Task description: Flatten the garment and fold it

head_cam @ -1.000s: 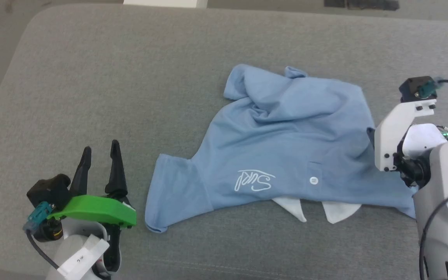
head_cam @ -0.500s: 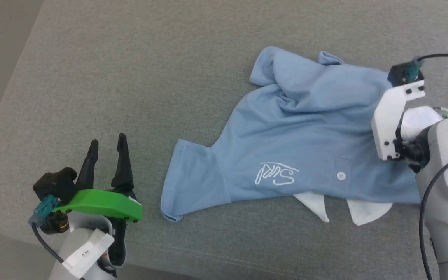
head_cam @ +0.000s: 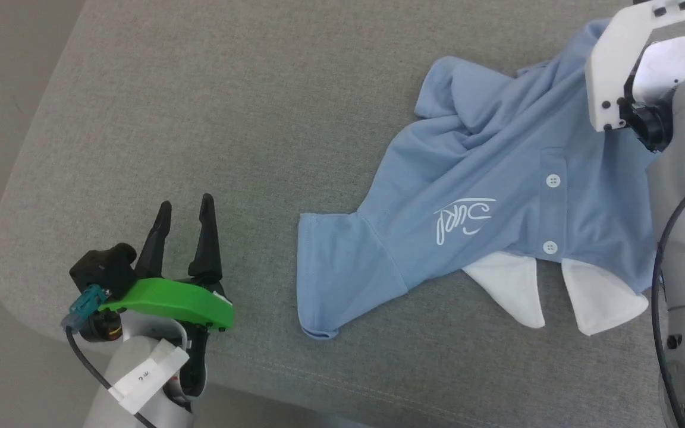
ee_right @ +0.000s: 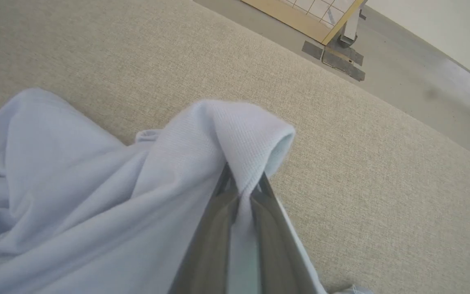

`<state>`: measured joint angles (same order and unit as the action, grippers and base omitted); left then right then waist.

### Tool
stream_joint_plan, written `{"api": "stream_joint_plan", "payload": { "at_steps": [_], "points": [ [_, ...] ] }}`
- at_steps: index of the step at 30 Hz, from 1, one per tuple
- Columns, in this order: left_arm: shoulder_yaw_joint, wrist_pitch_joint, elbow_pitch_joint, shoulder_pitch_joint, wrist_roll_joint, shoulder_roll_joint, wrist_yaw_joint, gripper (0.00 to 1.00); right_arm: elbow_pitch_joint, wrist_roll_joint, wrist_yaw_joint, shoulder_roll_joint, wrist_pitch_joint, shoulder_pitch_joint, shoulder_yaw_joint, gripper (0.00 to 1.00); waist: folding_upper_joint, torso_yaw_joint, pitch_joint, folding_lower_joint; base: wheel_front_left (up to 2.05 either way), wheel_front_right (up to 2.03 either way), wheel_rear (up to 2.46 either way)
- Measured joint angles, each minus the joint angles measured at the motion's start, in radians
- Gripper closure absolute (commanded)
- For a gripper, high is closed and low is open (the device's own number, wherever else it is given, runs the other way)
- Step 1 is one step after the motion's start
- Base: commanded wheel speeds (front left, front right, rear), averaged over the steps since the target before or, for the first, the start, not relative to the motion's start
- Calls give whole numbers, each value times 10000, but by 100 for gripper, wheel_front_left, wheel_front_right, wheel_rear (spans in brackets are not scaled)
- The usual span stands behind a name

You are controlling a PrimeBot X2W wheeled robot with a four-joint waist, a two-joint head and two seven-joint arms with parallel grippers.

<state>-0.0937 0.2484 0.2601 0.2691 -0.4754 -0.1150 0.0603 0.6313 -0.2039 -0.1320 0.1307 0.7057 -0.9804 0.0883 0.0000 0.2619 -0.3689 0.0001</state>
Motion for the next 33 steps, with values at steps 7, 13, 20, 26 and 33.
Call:
{"api": "stream_joint_plan", "payload": {
  "at_steps": [7, 13, 20, 26, 33],
  "points": [
    [-33, 13, 244, 140, 2, 84, 19, 0, 1195, -453, 0, -205, -345, -259, 209, 0, 0, 144, -176, 1, 0, 0, 0],
    [-40, 42, 407, 145, 21, 59, 90, 0, 1360, 142, 0, -336, -1931, -318, 851, 0, 0, 16, 162, 1, 0, 0, 0],
    [4, 36, 426, -168, 42, -111, 15, 0, 817, 1726, 0, -428, -4709, 297, 945, 0, 0, -369, 1001, -1, 0, 0, 0],
    [86, -113, 121, -804, 79, -226, -247, 0, -169, 2911, 0, -318, -6190, 2354, 924, 0, 0, -885, 1714, -2, 0, 0, 0],
    [125, -389, -424, -1392, 59, -282, -454, 0, -1887, 3670, 0, -311, -7162, 4963, 1634, 0, 0, -1590, 2338, -2, 0, 0, 0]
  ]
}}
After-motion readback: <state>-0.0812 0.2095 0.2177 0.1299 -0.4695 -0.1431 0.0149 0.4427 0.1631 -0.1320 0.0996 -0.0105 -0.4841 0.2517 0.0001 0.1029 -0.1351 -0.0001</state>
